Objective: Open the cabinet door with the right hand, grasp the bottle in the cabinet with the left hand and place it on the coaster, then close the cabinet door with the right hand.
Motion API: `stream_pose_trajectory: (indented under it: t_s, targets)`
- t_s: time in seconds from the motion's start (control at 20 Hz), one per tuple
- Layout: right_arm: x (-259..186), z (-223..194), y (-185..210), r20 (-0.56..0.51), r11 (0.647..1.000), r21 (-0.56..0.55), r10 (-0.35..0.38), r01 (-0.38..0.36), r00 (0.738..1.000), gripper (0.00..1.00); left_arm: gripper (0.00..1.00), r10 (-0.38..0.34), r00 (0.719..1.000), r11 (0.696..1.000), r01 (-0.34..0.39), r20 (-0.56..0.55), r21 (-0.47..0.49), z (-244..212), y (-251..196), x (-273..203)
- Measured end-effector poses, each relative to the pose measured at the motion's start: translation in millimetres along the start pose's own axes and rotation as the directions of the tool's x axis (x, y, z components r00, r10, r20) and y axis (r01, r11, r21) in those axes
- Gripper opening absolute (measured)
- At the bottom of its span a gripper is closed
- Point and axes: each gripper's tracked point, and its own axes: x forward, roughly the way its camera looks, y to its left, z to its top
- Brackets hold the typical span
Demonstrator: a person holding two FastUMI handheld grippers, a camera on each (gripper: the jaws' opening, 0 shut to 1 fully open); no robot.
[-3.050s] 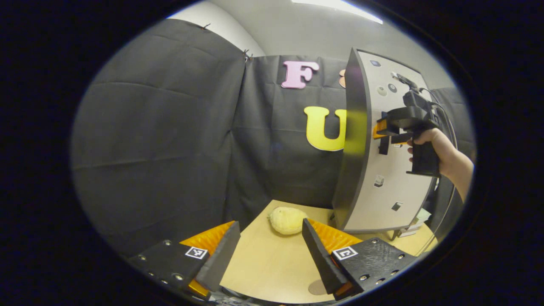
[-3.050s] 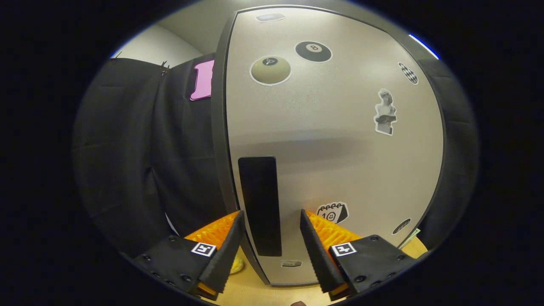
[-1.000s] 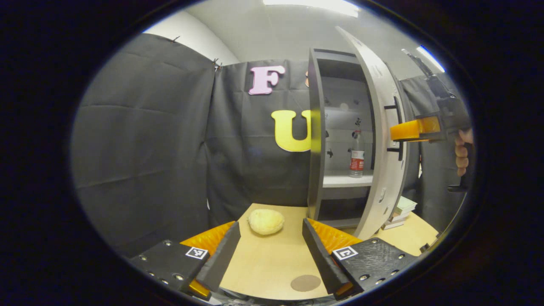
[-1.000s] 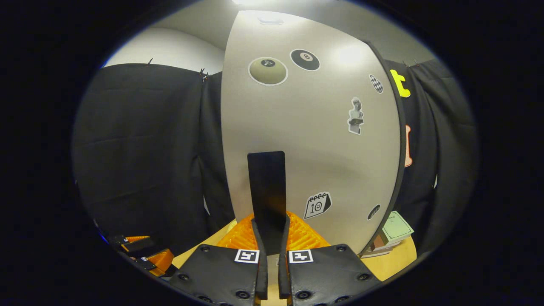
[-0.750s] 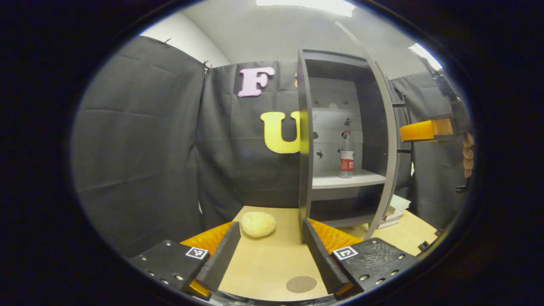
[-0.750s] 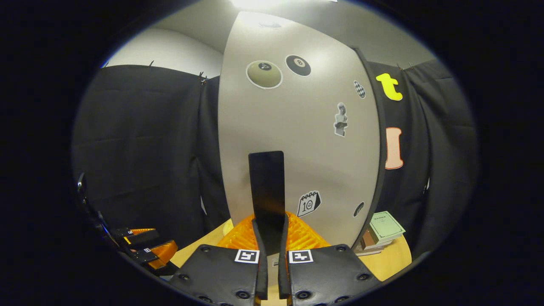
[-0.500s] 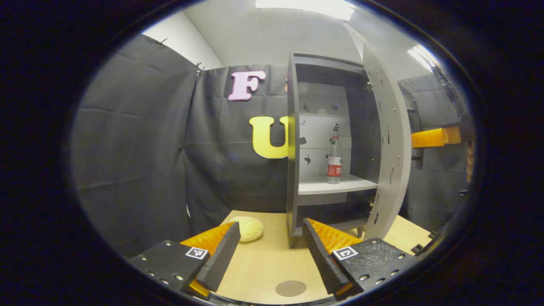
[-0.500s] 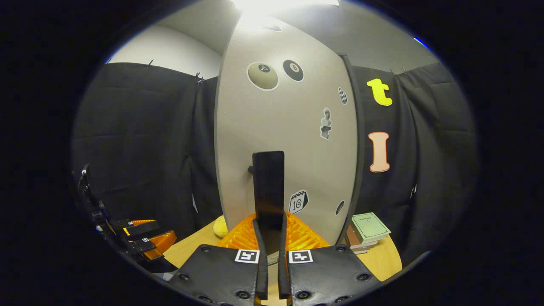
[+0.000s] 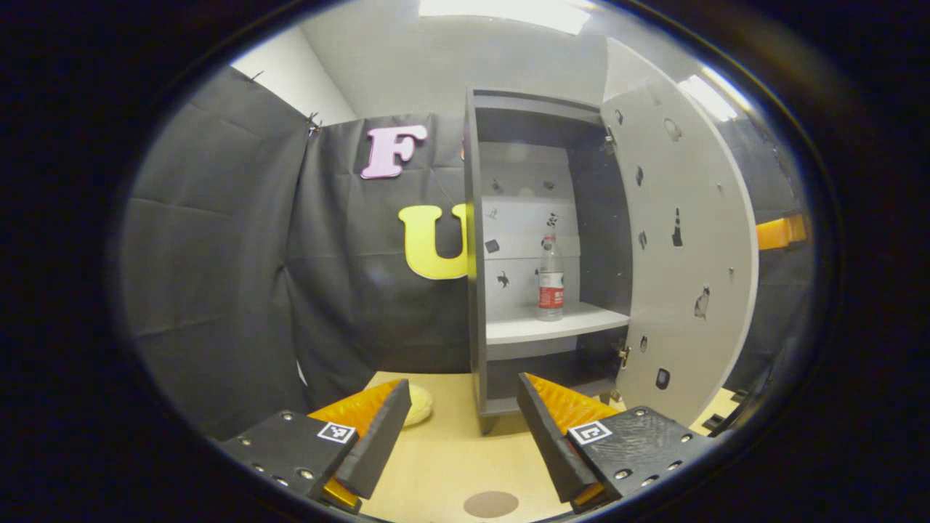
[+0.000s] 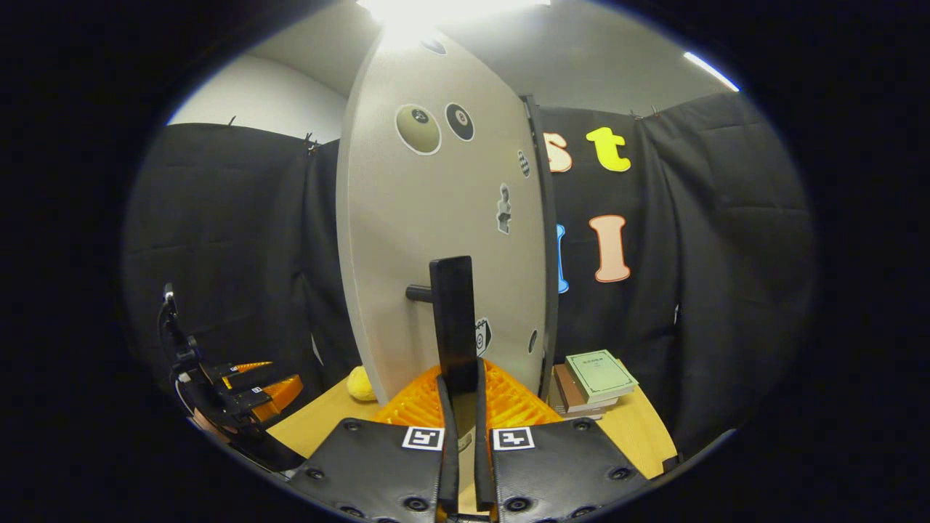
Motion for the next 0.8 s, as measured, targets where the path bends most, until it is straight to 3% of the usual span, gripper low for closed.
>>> stream_pose_trajectory:
  t_s: [0.2,0.25,0.3,0.4,0.55,0.65,0.7,0.75,0.8]
  targets:
    - [-2.0,2.5,-27.8,0.025,0.993,-0.026,-0.111,0.112,0.993,0.10,0.88,-0.023,1.000,1.000,0.023,-0.005,-0.020,-3.0,-10.1,6.0]
    - [-3.3,4.8,-33.4,0.039,0.991,-0.032,-0.129,0.131,0.991,0.05,0.88,-0.026,1.000,0.999,0.026,0.005,-0.022,-0.8,-10.2,4.5]
    - [-2.3,7.7,-39.1,0.050,0.989,-0.031,-0.141,0.143,0.989,0.10,0.88,-0.031,0.999,0.999,0.032,0.015,-0.023,1.9,-11.5,5.7]
    - [-1.7,11.0,-45.3,0.060,0.986,-0.011,-0.168,0.169,0.984,0.09,0.90,-0.041,0.999,0.999,0.041,0.022,-0.023,3.4,-13.9,6.7]
    - [-0.9,10.5,-38.8,0.063,0.991,-0.008,-0.134,0.134,0.989,0.00,0.88,-0.042,0.998,0.999,0.043,0.039,-0.015,10.9,-17.6,22.3]
    - [2.0,11.5,-36.3,0.069,0.994,0.002,-0.107,0.107,0.992,0.05,0.88,-0.046,0.998,0.999,0.046,0.042,-0.007,11.9,-21.5,25.3]
    - [0.9,9.7,-36.9,0.061,0.993,0.008,-0.117,0.117,0.991,0.00,0.88,-0.047,0.998,0.999,0.047,0.039,-0.005,10.8,-23.7,24.2]
    - [-1.7,7.4,-38.5,0.052,0.991,0.010,-0.133,0.133,0.990,0.06,0.88,-0.053,0.998,0.999,0.053,0.037,-0.007,10.4,-26.3,23.7]
    - [-4.2,6.7,-38.8,0.046,0.990,0.018,-0.141,0.140,0.989,0.06,0.88,-0.060,0.998,0.998,0.060,0.035,-0.010,9.0,-29.4,22.8]
